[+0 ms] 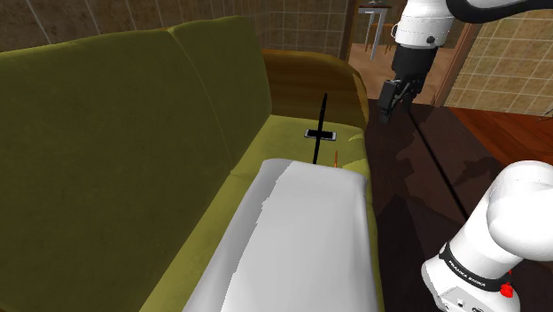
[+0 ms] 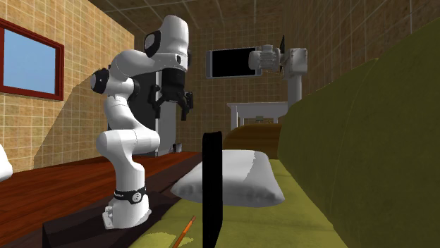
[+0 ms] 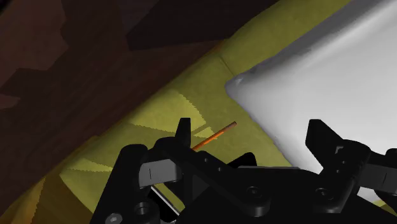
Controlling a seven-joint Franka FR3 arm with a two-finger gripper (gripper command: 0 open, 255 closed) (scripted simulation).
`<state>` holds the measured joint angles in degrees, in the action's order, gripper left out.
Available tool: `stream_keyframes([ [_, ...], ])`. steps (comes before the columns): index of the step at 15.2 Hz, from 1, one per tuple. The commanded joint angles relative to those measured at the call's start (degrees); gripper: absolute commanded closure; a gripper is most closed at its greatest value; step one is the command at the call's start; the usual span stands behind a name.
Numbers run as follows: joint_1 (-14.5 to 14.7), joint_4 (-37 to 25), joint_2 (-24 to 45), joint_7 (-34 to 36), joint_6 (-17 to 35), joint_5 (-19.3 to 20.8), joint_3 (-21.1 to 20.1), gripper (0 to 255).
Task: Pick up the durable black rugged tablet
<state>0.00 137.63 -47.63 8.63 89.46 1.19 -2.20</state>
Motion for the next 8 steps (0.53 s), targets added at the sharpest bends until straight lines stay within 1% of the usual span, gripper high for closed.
stream_keyframes([
  [1,0.0,0.0,0.0,0.0,0.0,0.0,0.0,0],
  [5,-3.44,-4.66,8.75,13.7,3.7,-3.93,-4.41,0],
  [8,-6.03,-9.0,15.54,23.69,6.1,-5.81,-7.02,0],
])
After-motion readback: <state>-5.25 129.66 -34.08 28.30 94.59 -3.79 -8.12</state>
